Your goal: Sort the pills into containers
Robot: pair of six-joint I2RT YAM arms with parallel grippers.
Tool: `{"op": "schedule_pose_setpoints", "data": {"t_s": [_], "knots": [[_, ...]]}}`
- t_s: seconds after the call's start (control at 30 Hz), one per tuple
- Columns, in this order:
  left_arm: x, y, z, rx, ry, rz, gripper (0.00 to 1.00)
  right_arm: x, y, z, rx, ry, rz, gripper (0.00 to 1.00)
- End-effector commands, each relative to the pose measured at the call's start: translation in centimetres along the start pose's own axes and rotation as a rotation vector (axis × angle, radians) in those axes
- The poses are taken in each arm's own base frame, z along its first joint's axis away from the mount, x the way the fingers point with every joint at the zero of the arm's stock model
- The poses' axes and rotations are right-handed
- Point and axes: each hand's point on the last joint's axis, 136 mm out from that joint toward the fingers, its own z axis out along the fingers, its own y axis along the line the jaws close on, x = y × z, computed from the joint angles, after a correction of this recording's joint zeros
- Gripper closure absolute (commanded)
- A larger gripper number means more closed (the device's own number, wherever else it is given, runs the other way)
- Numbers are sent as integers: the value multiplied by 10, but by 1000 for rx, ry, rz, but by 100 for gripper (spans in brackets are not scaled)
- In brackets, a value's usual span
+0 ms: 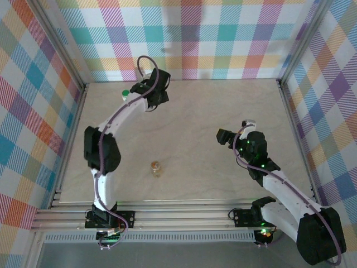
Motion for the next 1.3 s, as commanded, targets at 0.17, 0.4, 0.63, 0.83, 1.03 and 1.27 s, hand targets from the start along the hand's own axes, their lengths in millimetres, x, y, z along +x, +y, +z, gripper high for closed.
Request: {"op": "schedule_pose_setpoints", "data": {"t_s": [0.17, 0.4, 0.63, 0.83, 1.03, 1.27], "knots": [[125, -25, -17, 91, 192, -8, 76, -13, -29, -12, 175, -81, 47, 1], [170, -51, -14, 65, 123, 36, 77, -8, -31, -8, 181, -65, 57, 1], [205, -75, 14, 43, 181, 88, 73, -7, -33, -7, 190, -64, 56, 1], [217, -77, 26, 22, 197, 86, 70, -4, -34, -4, 194, -44, 56, 1], [218, -86, 20, 94, 205, 130, 39, -2, -33, 0, 196, -19, 56, 1], [180, -77, -8, 150, 128, 135, 28, -4, -36, -1, 216, -28, 34, 1]]}}
